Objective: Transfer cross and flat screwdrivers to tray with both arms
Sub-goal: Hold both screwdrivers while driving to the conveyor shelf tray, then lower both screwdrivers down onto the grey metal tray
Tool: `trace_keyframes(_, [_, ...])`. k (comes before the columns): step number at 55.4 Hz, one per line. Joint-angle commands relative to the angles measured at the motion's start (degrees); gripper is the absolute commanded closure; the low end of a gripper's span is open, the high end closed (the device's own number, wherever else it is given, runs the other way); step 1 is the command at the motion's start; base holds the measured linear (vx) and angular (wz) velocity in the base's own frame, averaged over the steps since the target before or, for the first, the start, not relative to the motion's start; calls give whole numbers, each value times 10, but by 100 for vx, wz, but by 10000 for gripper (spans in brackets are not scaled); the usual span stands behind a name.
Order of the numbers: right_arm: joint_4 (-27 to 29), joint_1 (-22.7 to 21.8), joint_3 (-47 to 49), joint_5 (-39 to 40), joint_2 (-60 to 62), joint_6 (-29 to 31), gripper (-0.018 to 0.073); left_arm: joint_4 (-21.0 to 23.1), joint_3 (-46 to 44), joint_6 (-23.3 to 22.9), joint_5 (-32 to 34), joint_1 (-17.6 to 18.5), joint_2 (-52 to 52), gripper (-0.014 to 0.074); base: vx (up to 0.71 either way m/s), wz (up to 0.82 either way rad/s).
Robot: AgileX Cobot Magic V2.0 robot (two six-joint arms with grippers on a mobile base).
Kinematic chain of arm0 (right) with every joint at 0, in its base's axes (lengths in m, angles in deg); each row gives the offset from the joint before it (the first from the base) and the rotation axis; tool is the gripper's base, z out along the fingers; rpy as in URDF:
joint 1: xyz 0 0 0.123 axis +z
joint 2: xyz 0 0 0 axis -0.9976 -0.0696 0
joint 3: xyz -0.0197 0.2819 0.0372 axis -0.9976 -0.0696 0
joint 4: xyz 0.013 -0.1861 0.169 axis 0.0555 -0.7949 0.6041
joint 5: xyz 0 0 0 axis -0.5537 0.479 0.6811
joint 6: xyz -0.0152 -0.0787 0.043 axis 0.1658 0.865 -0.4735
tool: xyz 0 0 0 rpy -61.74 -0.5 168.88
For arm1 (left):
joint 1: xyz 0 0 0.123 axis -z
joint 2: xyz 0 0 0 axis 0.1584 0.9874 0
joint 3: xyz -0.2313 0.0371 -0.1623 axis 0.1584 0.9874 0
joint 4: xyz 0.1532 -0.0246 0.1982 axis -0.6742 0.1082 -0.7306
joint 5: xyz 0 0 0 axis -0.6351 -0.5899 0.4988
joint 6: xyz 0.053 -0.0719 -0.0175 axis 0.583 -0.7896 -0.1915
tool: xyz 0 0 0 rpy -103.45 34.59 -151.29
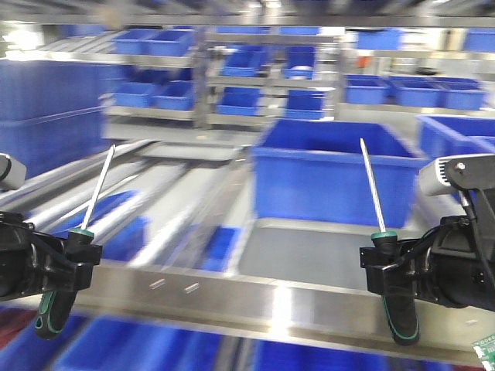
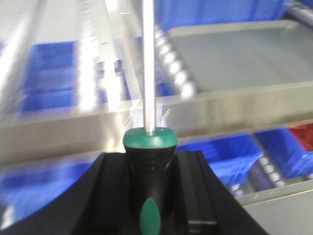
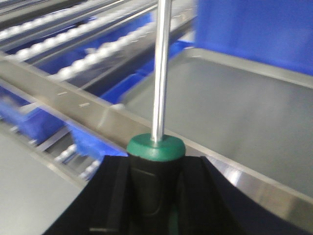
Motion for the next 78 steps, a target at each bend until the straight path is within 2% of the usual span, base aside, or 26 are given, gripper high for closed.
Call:
trace_keyframes(1, [4,-1,19,47,14,3,567,13,-18,-6,46,3,-14,594,28,-55])
trace_keyframes(23, [4,-1,19,47,14,3,567,13,-18,-6,46,3,-14,594,27,-32])
trace_keyframes(70, [4,-1,19,48,14,3,567,13,-18,-6,46,3,-14,594,14,-5])
trace_keyframes(78, [4,-1,19,76,7,3,567,13,-18,-6,46,3,-14,594,3,-2])
